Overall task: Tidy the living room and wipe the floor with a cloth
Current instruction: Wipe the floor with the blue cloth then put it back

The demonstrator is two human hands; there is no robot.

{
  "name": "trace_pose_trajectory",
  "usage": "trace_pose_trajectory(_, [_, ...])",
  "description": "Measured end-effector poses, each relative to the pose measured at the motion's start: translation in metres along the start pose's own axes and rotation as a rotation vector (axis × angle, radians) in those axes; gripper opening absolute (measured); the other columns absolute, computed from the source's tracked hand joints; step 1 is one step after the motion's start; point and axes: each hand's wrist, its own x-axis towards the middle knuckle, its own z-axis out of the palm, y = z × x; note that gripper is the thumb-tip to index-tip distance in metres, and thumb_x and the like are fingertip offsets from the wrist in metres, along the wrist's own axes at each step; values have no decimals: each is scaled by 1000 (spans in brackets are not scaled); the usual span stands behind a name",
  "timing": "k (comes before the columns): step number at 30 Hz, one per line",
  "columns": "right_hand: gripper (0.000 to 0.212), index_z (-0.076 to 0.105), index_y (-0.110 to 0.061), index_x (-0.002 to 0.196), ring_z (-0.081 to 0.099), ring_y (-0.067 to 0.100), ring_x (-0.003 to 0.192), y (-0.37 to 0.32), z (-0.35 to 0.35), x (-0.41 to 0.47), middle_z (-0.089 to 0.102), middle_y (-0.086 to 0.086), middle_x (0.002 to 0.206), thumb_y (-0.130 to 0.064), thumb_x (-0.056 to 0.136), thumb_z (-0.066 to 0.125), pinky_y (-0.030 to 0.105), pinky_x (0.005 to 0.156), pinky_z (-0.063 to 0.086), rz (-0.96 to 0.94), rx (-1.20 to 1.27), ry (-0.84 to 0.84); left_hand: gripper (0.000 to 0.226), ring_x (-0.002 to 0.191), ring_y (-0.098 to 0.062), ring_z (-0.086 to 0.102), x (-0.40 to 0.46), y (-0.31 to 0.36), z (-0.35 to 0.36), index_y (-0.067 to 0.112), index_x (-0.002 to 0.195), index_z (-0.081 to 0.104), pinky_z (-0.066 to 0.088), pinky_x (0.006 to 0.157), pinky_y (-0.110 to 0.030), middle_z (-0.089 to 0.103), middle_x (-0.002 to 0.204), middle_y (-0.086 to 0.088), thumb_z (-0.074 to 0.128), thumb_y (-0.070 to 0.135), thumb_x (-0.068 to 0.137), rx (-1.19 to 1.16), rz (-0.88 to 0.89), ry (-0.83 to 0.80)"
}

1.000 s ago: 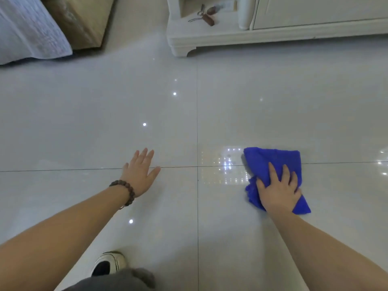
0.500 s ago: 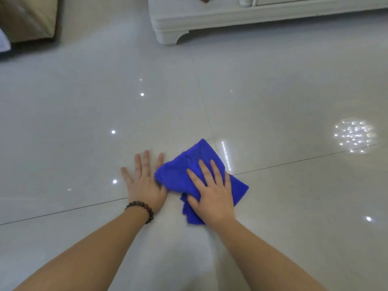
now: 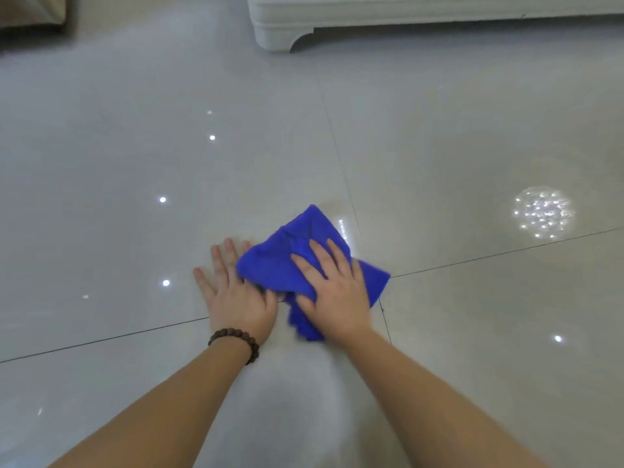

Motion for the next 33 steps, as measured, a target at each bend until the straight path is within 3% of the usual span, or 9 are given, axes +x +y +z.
trace_pose_trajectory(2, [61, 54, -28, 133, 43, 31, 131, 73, -8, 5, 49, 6, 142, -48, 77, 43, 53, 100, 41, 72, -67, 94, 73, 147, -28, -11, -2, -1, 1, 17, 153, -5, -6, 115, -59, -6, 161, -10, 11, 52, 92, 28, 15, 23])
trace_pose_trajectory(7, [59, 36, -28, 145, 16, 30, 143, 129, -34, 39, 25, 5, 155, -45, 89, 40, 56, 112, 17, 998, 74, 197, 74, 146, -30, -16, 0, 2, 4, 15, 152, -10, -5, 115, -61, -12, 160, -11, 9, 57, 94, 67, 19, 19])
trace_pose_trajectory(13, [59, 47, -34, 137, 29, 27, 140, -36, 7, 70, 39, -1, 149, -52, 82, 33, 53, 111, 28, -2, 73, 6, 78, 147, -35, 4, 2, -1, 4, 7, 151, 15, 0, 112, -63, 14, 158, -19, 28, 49, 87, 64, 52, -2])
trace_pose_trajectory(15, [61, 48, -34, 136, 32, 27, 139, 12, -2, 81, 41, 0, 148, -52, 80, 33, 53, 109, 31, 5, 23, 32, 74, 148, -31, 1, -1, -3, -1, 8, 152, 15, -3, 113, -60, 9, 159, -15, 26, 49, 91, 25, 69, -1])
trace_pose_trajectory(20, [56, 40, -27, 142, 20, 31, 142, 108, -26, 96, 29, 7, 154, -42, 89, 47, 56, 109, 23, 744, 81, 170, 68, 148, -18, -8, 48, -20, -30, 10, 152, 13, -12, 117, -49, 6, 160, -10, 20, 46, 95, -181, 112, 127])
trace_pose_trajectory(25, [60, 51, -36, 133, 39, 27, 134, 4, 11, 90, 47, 0, 144, -52, 75, 45, 52, 105, 33, 8, -24, 140, 70, 147, -27, -14, 172, -35, -60, 11, 153, -1, -8, 115, -58, -9, 160, -14, 23, 46, 97, -11, -160, 110])
trace_pose_trajectory(28, [61, 47, -38, 133, 37, 25, 135, 64, -3, 123, 45, -2, 145, -51, 73, 49, 47, 107, 30, -288, -20, 37, 75, 147, -27, -14, 190, -43, -56, 15, 153, -7, -6, 114, -61, -11, 160, -13, 14, 58, 94, 53, -143, 34])
trace_pose_trajectory(30, [61, 50, -30, 133, 43, 33, 131, 126, -13, 157, 48, 6, 142, -49, 76, 47, 53, 101, 38, -90, -55, 138, 77, 147, -26, -14, 191, -46, -51, 17, 153, -9, -6, 114, -60, -10, 160, -12, 10, 62, 92, 52, -134, 42])
trace_pose_trajectory(33, [60, 47, -23, 138, 32, 35, 136, 160, -30, 201, 38, 11, 148, -48, 84, 41, 55, 107, 27, 647, 41, 257, 78, 146, -24, -17, 192, -47, -50, 19, 152, -13, -9, 115, -58, -13, 160, -10, 5, 63, 91, 53, -134, 54])
